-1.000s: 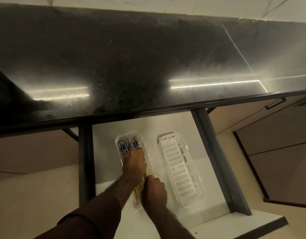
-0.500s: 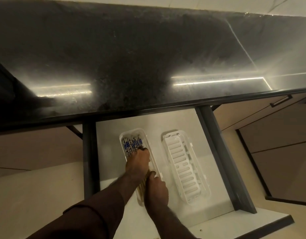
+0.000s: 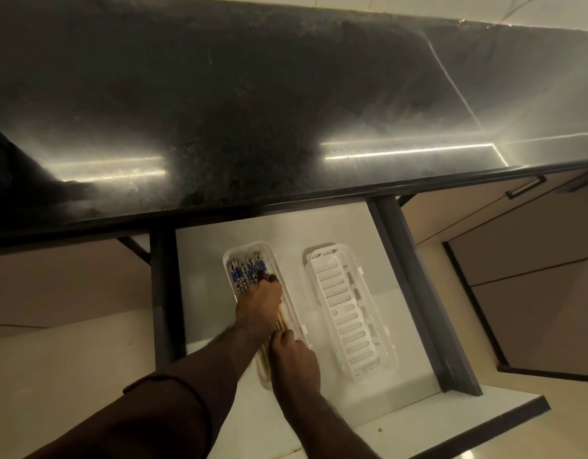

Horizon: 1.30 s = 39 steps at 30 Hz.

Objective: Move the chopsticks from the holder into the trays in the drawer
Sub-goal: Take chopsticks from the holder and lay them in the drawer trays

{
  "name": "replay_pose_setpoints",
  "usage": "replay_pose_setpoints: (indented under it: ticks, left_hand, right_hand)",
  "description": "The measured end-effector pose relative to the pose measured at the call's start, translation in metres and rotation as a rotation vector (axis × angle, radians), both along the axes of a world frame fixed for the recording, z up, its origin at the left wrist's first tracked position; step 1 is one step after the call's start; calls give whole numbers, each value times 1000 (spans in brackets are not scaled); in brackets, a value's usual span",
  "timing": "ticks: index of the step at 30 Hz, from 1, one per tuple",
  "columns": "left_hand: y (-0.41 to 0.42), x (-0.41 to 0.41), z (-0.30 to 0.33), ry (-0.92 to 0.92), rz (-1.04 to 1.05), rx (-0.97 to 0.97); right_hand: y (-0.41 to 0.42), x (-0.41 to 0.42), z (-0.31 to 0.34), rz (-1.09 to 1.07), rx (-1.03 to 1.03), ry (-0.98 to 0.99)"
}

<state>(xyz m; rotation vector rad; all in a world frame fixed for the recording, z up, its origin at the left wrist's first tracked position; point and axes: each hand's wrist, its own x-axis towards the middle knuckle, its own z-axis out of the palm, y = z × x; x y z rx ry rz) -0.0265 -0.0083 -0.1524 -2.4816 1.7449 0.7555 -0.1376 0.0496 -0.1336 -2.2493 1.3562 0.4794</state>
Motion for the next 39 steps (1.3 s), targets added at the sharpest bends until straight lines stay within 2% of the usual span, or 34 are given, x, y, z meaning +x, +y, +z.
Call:
replay_pose_setpoints:
  ticks: [12,20,23,27,32,39]
  left_hand:
    - [0,9,10,-123,-61,-27]
    - [8,16,28,-43,-48,-162]
    - [17,14,49,13,0,-207]
    - [34,4,76,23,-137,-419]
    - [55,-8,118,128,14,-353]
    - [93,-10,186,177,41,-488]
  right_hand:
    - [9,-6,7,-74,17,-25]
    - [-6,-15,37,-122,-55,-96]
    - [-15,-18,57,-155,-119,-145]
    - [-18,-25,85,-166,-167,-204]
    - [-1,-38,121,-189,-257,-307]
    - [25,-34,181,-176,-358,-439]
